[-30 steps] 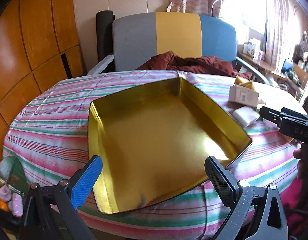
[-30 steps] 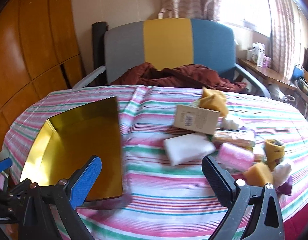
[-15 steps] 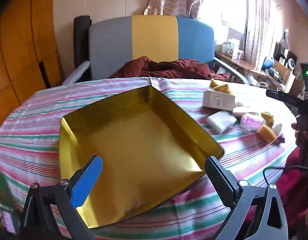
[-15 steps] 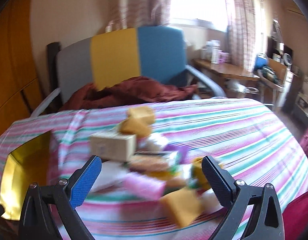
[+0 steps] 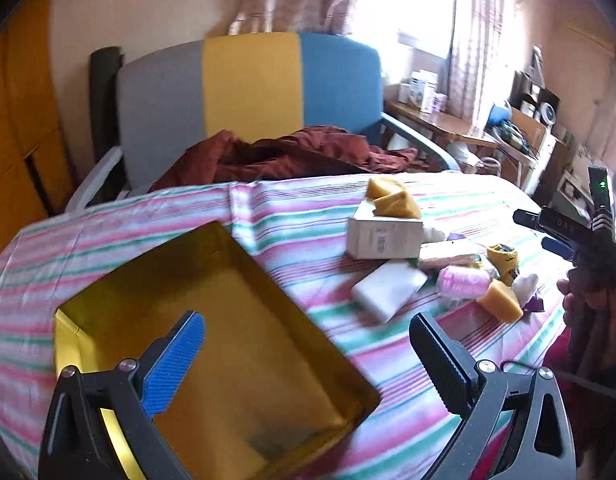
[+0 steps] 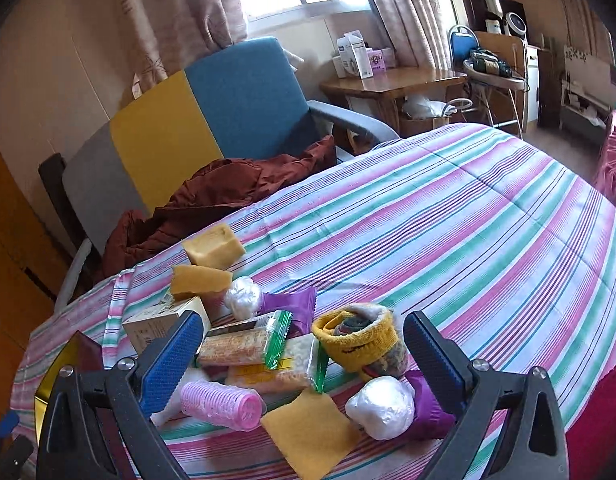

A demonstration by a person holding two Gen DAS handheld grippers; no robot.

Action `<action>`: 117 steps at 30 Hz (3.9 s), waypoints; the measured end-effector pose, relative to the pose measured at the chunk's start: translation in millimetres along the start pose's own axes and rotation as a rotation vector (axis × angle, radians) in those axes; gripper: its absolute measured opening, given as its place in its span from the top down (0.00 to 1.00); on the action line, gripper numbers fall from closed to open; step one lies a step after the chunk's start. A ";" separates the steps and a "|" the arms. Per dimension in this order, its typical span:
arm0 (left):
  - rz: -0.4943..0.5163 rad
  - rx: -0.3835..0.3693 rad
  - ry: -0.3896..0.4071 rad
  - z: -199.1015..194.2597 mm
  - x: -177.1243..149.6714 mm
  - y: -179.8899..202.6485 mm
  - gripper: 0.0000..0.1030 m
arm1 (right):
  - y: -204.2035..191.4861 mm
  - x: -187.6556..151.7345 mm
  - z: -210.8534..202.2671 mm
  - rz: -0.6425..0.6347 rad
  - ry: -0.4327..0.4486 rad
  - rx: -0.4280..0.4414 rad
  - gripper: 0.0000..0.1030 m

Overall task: Organize objects
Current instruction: 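Move both tools from the gold tray toward the pile of items, then grasp the cream medicine box with the left tool while the right tool grasps the pink hair roller, then carry the box and roller into the gold tray and open both tools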

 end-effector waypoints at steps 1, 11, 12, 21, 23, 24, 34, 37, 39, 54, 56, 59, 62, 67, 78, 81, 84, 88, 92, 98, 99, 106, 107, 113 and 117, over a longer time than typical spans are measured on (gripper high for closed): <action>0.007 -0.019 -0.017 5.9 6.4 3.6 0.00 | -1.1 -0.8 -0.2 -0.002 -0.004 0.006 0.01; 0.125 -0.061 -0.131 69.6 45.4 40.6 0.00 | -13.2 -5.2 8.3 -0.035 -0.082 0.109 0.01; 0.131 -0.065 -0.143 74.3 47.3 41.3 0.00 | -16.9 -6.6 10.1 -0.050 -0.097 0.120 0.01; 0.052 -0.119 -0.214 122.2 75.5 31.3 0.00 | -35.4 -18.4 22.0 -0.153 -0.168 0.112 0.01; 0.043 -0.126 -0.222 136.5 83.2 30.7 0.00 | -32.9 -18.3 22.3 -0.142 -0.174 0.115 0.01; 0.034 -0.141 -0.220 143.0 87.6 30.4 0.00 | -33.3 -18.2 22.7 -0.142 -0.176 0.117 0.01; 0.129 -0.339 -0.305 215.5 118.9 53.5 0.00 | -39.9 -22.3 26.6 -0.174 -0.211 0.155 0.01; 0.171 -0.383 -0.350 233.0 119.1 60.9 0.00 | -37.9 -22.0 27.8 -0.167 -0.218 0.159 0.01; 0.176 -0.414 -0.383 243.0 118.5 61.8 0.00 | -37.2 -21.8 29.5 -0.162 -0.226 0.159 0.01; 0.183 -0.590 -0.548 208.1 72.3 57.0 0.00 | -34.6 -24.4 33.8 -0.158 -0.241 0.124 0.01; 0.164 -0.590 -0.542 196.4 60.3 53.6 0.00 | -33.5 -24.3 34.3 -0.154 -0.242 0.124 0.01; 0.154 -0.617 -0.498 166.7 51.9 52.5 0.00 | -32.6 -24.6 35.3 -0.154 -0.244 0.115 0.01; 0.200 -0.599 -0.452 144.3 48.2 56.8 0.00 | -34.6 -25.1 35.1 -0.160 -0.239 0.110 0.01; 0.158 -0.517 -0.418 151.4 61.4 38.7 0.00 | -34.9 -24.3 33.2 -0.164 -0.227 0.113 0.01; 0.116 -0.453 -0.411 201.2 87.5 54.0 0.00 | -49.6 -31.4 33.9 -0.225 -0.255 0.173 0.01; 0.113 -0.442 -0.427 213.7 87.4 53.6 0.00 | -56.6 -36.8 37.6 -0.263 -0.279 0.178 0.02; 0.099 -0.440 -0.446 221.1 83.0 48.6 0.03 | -61.5 -42.3 44.0 -0.297 -0.306 0.160 0.02; 0.074 -0.437 -0.473 227.9 74.2 44.0 0.08 | -71.2 -52.1 56.8 -0.368 -0.343 0.101 0.03; 0.056 -0.460 -0.494 228.9 62.7 44.8 0.37 | -82.0 -61.4 66.9 -0.455 -0.365 0.068 0.27; 0.050 -0.448 -0.414 201.7 59.0 43.8 0.50 | -77.2 -57.3 61.7 -0.425 -0.337 0.107 0.28; 0.029 -0.448 -0.391 194.0 59.9 40.6 0.51 | -75.5 -54.1 59.0 -0.411 -0.323 0.123 0.28; -0.029 -0.429 -0.256 137.6 64.5 27.9 0.51 | -76.8 -42.3 39.7 -0.371 -0.235 0.202 0.28; -0.044 -0.434 -0.244 129.5 65.4 23.1 0.51 | -77.6 -40.8 36.6 -0.371 -0.220 0.218 0.28; -0.118 -0.375 -0.154 58.2 55.0 -9.4 0.51 | -90.8 -43.1 21.0 -0.416 -0.187 0.298 0.28; -0.188 -0.287 -0.108 8.3 33.9 -51.9 0.51 | -106.1 -54.6 15.2 -0.469 -0.207 0.330 0.28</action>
Point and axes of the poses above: each gripper's, at about its wrist camera, not at the fingertips, and z roughly the way its jaws point, y to its right, x to its top, the point moved 1 cm from there along z, roughly the way its jaws point, and after that the axes turned 2 degrees about z, right-handed, at the moved point
